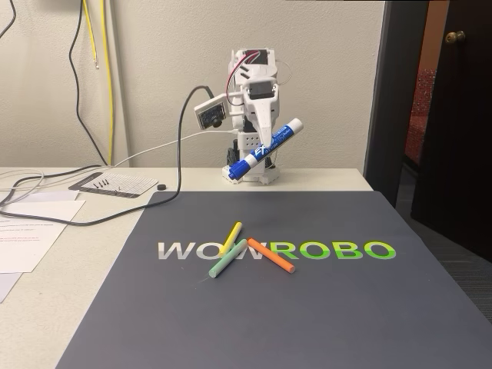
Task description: Pick up the blue marker.
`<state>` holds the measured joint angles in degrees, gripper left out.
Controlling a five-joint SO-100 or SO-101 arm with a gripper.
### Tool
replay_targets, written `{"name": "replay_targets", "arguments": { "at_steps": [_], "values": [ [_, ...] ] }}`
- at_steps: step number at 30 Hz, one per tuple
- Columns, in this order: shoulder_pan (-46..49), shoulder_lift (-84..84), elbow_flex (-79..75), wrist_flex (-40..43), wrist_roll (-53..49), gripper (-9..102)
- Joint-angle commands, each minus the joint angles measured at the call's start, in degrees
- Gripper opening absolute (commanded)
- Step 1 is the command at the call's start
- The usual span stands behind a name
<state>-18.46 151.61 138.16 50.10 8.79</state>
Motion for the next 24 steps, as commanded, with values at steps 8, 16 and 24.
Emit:
{"name": "replay_targets", "arguments": {
  "at_steps": [8,16,24],
  "values": [
    [0.1,13.1,10.8,-0.4,0.7,0],
    [-0.4,16.4,11.3,8.4,0.4,0],
    [-0.4,28.1,18.8,12.1,-0.4,0]
  ]
}}
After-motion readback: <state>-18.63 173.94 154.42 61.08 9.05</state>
